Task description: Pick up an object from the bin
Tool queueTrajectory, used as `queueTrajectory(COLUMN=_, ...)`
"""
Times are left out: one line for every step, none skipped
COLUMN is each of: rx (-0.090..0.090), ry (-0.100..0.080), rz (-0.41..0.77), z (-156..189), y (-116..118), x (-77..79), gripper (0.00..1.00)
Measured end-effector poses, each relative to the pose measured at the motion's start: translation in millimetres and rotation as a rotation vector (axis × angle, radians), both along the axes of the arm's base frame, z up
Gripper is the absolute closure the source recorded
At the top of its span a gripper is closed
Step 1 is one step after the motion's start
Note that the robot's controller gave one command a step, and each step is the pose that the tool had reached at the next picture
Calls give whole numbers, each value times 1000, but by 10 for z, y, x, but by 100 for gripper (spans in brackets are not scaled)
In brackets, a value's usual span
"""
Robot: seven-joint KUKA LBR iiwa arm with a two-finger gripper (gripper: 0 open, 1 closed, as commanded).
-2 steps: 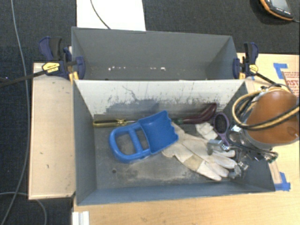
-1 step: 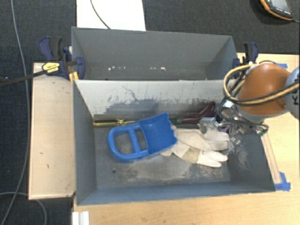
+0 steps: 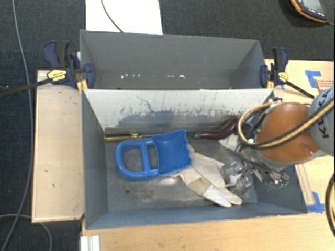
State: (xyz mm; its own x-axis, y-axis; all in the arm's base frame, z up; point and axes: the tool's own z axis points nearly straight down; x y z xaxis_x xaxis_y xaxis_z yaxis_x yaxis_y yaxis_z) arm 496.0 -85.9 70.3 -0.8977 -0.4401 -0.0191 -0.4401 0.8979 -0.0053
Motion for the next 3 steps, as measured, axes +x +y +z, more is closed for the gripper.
queueTrajectory(rx=0, ry=0, rz=3, z=1, y=-1, x=2, gripper=100)
queueTrajectory(rx=2, ry=4, rz=41, z=11, y=-123, x=253, gripper=100)
queueTrajectory(rx=-2, ry=-3, rz=63, z=19, y=-233, x=479, gripper=100)
